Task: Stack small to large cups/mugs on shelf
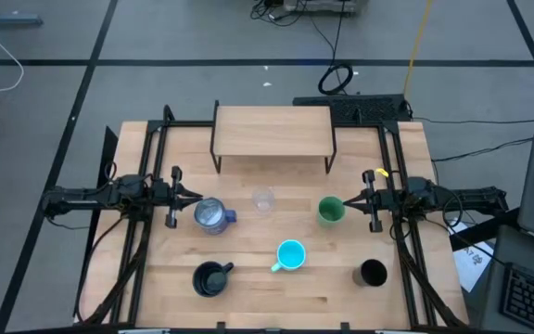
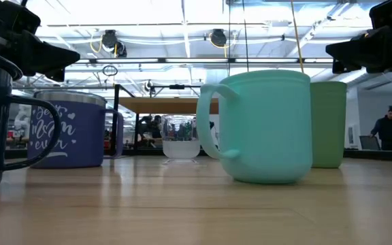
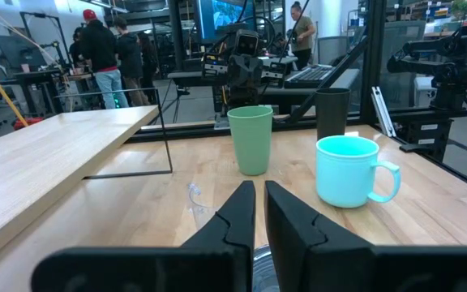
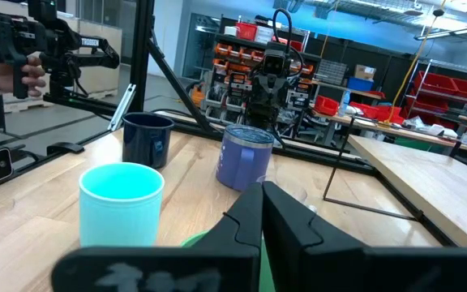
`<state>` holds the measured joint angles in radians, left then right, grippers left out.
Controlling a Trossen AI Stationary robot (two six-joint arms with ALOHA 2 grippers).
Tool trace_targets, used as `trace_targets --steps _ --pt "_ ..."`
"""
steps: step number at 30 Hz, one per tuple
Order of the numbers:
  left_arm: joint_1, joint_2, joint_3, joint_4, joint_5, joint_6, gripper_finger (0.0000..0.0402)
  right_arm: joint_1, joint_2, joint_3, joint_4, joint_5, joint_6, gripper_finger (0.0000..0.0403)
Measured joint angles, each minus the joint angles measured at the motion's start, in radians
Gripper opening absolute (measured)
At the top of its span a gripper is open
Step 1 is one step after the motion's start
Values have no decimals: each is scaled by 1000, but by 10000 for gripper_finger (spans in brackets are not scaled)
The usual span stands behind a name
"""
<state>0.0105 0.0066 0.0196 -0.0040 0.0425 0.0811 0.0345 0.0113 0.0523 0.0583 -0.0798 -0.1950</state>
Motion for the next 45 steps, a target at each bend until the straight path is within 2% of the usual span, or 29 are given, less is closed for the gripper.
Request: trace_targets --steps 24,36,41,45 --pt "0 0 0 17 -5 0 33 0 0 0 0 0 0 0" --pt "0 0 0 7 -18 -59 33 0 0 0 0 0 0 0" --pt "0 0 0 7 -17 -59 7 0 0 0 0 0 0 0" --pt "0 0 0 7 -17 -64 4 0 0 0 0 0 0 0"
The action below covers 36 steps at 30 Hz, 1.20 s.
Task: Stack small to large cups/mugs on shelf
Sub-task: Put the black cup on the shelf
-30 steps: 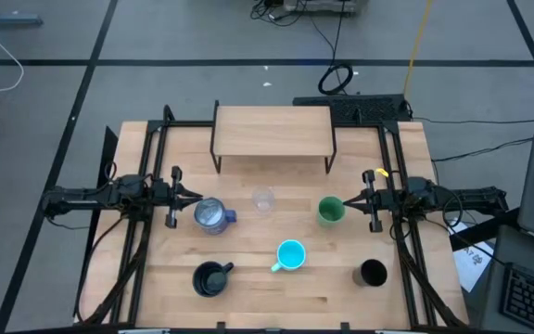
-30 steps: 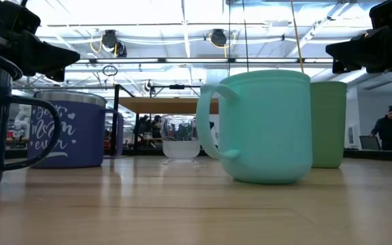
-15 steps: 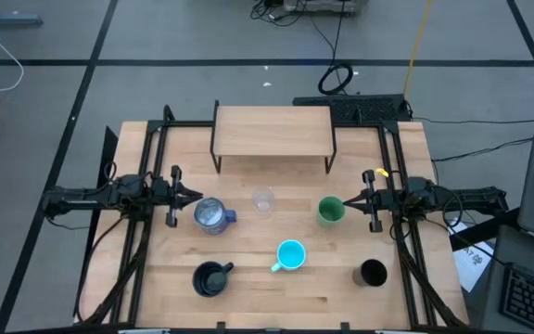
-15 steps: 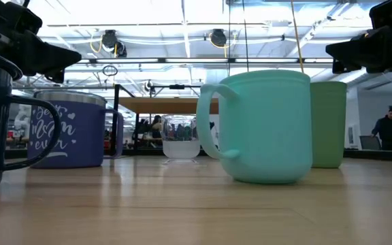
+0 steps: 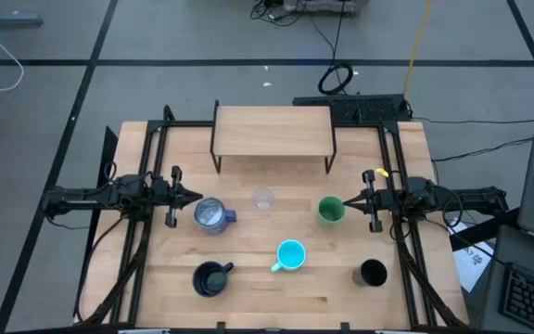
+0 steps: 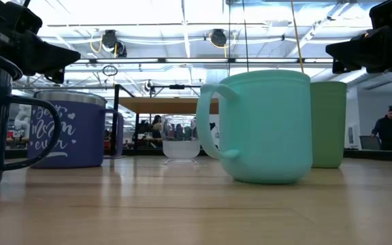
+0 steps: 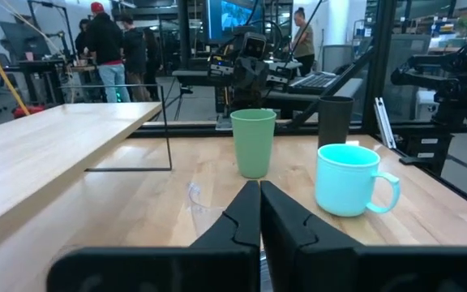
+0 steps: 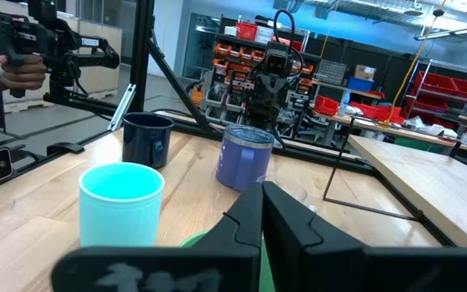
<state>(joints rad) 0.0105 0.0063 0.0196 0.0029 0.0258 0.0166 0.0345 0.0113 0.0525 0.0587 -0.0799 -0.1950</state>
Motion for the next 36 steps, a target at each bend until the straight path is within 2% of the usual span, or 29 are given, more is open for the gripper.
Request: trace_targets --steps 13,19,23,29,36 --pt "0 0 2 -1 36 -33 1 0 0 0 1 0 0 0" --pt "0 0 66 -34 55 -51 1 0 0 0 1 0 1 0" --pt "0 30 146 -95 60 -49 1 0 0 0 0 0 1 0" --pt "0 148 308 -181 56 -36 1 0 0 0 0 0 1 0" --pt "0 333 602 -380 41 -7 3 0 0 0 0 0 38 0"
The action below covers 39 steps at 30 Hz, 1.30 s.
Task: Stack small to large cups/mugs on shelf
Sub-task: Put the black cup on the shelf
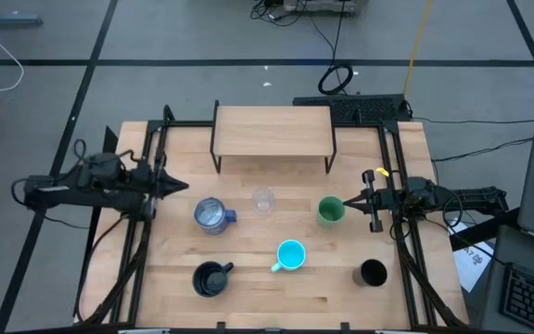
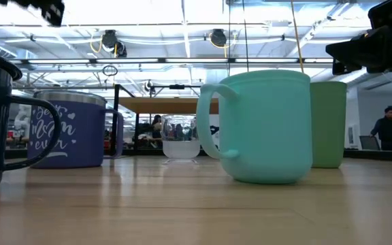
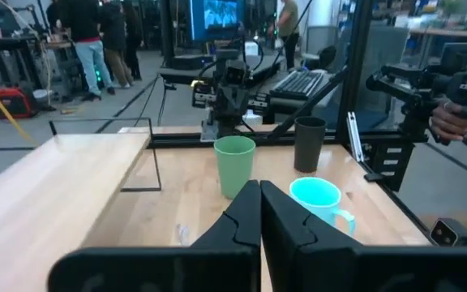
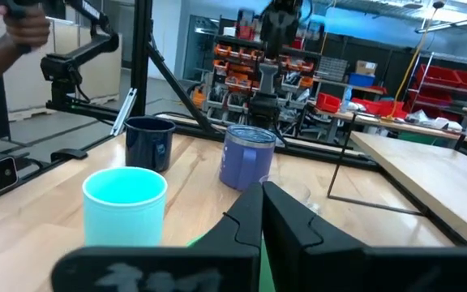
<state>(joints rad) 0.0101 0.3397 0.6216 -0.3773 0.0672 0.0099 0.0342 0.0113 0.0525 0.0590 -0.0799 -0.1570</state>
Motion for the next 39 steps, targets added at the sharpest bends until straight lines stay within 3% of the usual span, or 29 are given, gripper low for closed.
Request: trace_targets --steps 9,21,33,39 --pt "0 245 398 -321 -38 30 5 0 0 0 0 0 0 0" --pt "0 464 770 -622 -43 47 10 0 0 0 0 0 0 0" --pt "0 498 820 -669 -46 70 15 0 0 0 29 9 118 0" --pt "0 498 820 -669 -77 82 5 0 7 56 14 135 204 0"
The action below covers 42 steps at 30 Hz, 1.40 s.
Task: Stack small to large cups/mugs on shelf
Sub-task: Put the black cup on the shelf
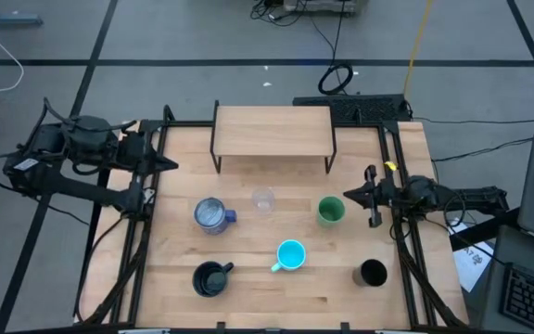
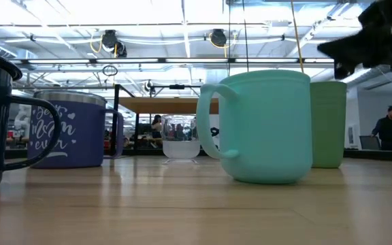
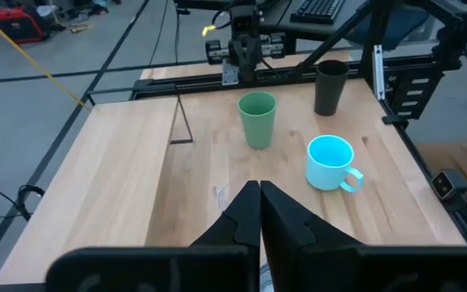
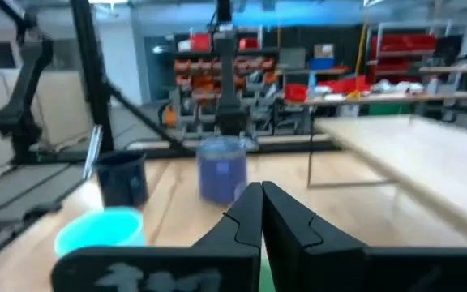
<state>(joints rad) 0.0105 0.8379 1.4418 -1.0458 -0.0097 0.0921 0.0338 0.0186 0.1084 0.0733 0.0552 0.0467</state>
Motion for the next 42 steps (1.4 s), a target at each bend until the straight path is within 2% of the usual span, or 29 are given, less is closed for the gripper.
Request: trace_targets --steps 8,18,25,30,37,42 --pt "0 0 0 3 0 11 17 0 103 215 -131 4 -43 0" --pt "0 0 0 50 -2 8 3 0 375 556 -358 5 33 0" --pt "0 7 -10 105 -2 8 15 0 552 773 -474 5 100 0" --pt "-1 8 -68 163 5 8 4 0 655 903 -491 4 100 0" --pt "-47 6 -212 273 4 -19 12 0 761 1088 -628 3 127 0" --pt "-123 5 -314 385 -85 -47 11 1 805 1125 -692 3 130 0"
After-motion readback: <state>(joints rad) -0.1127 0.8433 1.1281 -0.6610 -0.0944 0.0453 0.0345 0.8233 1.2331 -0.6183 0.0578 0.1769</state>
